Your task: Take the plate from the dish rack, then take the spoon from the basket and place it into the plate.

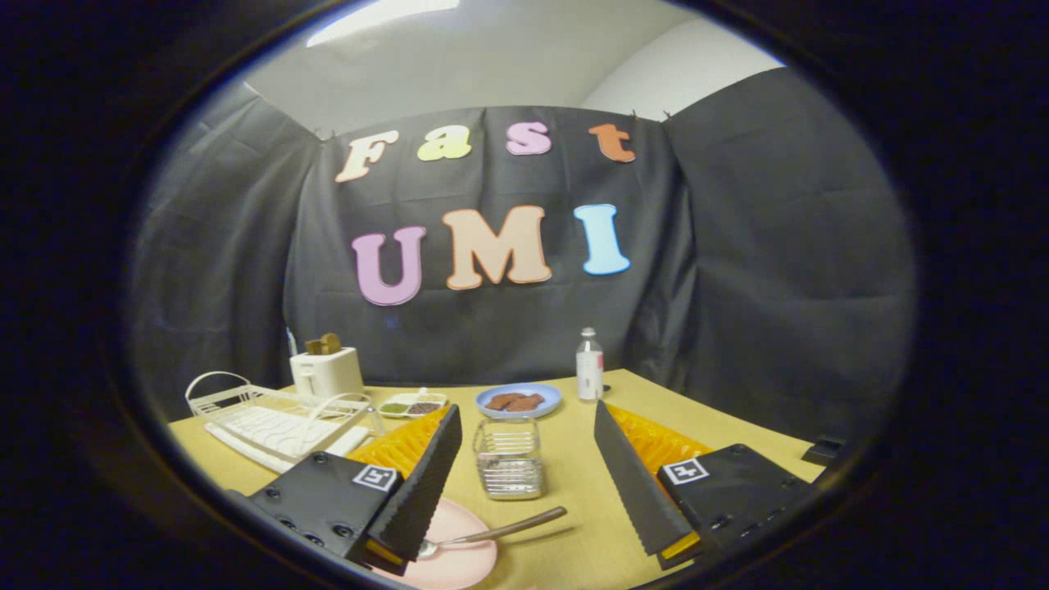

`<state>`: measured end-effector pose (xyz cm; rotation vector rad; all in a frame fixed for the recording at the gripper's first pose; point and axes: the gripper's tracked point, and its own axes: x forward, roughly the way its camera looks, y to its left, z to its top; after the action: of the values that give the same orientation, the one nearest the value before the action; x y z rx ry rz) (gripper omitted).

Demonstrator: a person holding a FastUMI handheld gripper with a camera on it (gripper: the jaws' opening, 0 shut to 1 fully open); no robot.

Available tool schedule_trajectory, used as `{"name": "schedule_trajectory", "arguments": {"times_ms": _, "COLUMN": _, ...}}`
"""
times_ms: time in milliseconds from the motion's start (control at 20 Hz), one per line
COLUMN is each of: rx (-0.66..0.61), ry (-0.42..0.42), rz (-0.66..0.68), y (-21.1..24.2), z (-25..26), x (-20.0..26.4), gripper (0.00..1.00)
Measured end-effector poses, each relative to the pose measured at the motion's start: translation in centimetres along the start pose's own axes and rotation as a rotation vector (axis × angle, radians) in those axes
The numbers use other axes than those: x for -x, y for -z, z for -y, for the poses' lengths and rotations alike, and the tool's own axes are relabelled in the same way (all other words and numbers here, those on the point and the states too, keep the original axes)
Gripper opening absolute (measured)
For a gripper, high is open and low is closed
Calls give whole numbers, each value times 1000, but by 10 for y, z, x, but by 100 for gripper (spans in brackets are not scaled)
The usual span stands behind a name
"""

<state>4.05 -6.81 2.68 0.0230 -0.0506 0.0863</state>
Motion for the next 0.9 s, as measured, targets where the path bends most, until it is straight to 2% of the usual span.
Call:
{"name": "schedule_trajectory", "arguments": {"times_ms": 150, "rx": 32, "ry": -35, "rz": -36, "y": 8, "z": -15, "x": 7, "gripper": 100}}
{"name": "schedule_trajectory", "arguments": {"times_ms": 300, "rx": 3, "ry": -67, "rz": -62, "y": 13, "z": -29, "x": 9, "gripper": 100}}
{"name": "schedule_trajectory", "arguments": {"times_ms": 500, "rx": 27, "ry": -52, "rz": -43, "y": 5, "z": -24, "x": 12, "gripper": 100}}
{"name": "schedule_trajectory", "arguments": {"times_ms": 900, "rx": -22, "ry": -58, "rz": -31, "y": -7, "z": -15, "x": 19, "gripper": 100}}
